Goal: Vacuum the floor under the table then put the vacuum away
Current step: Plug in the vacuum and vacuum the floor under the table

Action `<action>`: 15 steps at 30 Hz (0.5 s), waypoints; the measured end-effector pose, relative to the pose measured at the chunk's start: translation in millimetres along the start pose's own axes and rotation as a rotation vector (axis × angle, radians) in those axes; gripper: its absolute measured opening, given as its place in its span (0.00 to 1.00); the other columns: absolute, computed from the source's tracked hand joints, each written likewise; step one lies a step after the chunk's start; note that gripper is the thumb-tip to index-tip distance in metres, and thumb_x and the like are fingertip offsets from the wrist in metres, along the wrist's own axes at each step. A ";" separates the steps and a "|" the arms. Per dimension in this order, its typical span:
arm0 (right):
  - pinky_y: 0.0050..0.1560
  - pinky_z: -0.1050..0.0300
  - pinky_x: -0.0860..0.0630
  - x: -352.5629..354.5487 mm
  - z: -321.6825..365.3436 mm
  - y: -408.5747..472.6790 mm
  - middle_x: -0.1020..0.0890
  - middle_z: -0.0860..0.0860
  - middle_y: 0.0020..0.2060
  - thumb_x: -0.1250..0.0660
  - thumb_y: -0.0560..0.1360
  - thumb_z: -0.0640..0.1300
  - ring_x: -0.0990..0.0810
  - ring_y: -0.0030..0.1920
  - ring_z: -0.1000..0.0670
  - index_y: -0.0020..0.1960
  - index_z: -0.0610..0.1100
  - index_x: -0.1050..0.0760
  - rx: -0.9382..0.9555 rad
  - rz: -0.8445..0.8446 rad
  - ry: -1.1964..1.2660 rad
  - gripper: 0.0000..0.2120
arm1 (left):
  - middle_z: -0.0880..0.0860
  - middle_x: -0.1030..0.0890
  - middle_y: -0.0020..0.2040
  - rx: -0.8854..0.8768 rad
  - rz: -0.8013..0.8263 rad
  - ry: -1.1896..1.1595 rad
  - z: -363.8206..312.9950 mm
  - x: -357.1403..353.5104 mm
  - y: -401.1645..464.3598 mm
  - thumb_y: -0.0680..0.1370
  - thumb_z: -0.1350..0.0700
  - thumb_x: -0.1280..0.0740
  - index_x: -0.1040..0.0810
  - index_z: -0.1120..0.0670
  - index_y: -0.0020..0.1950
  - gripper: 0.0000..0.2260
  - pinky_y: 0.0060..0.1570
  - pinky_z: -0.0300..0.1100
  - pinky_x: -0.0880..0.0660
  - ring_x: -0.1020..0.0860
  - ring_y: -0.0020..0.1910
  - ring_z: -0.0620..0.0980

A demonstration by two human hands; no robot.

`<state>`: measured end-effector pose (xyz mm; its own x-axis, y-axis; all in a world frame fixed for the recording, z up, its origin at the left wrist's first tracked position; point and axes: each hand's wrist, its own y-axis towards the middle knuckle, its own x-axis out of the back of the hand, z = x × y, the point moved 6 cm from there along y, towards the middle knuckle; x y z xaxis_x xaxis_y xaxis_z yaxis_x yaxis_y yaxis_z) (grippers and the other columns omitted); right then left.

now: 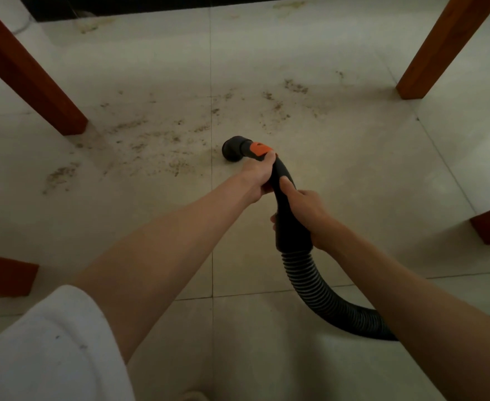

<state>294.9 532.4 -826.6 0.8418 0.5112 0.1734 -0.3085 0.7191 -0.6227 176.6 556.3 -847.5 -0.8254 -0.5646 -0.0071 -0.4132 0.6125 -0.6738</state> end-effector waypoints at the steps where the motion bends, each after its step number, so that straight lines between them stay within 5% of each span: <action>1: 0.31 0.58 0.23 1.5 -5.3 -1.8 0.19 0.43 0.32 0.42 0.79 0.57 0.20 0.29 0.47 0.47 0.38 0.26 0.000 -0.012 0.005 0.21 | 0.60 0.25 0.62 0.002 0.004 0.012 4.5 -3.3 0.0 0.81 0.51 0.40 0.31 0.63 0.65 0.19 0.54 0.50 0.23 0.24 0.59 0.58; 15: 0.28 0.58 0.23 57.8 -33.6 -41.6 0.20 0.42 0.32 0.43 0.80 0.56 0.21 0.28 0.48 0.55 0.35 0.27 -0.043 -0.094 0.115 0.23 | 0.60 0.23 0.57 0.020 0.132 0.093 30.1 -71.9 -29.8 0.81 0.51 0.39 0.30 0.64 0.63 0.19 0.52 0.49 0.22 0.23 0.57 0.58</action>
<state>371.3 516.3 -816.4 0.9118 0.3838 0.1458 -0.2086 0.7390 -0.6407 259.8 562.1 -849.2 -0.9042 -0.4261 -0.0289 -0.2920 0.6663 -0.6862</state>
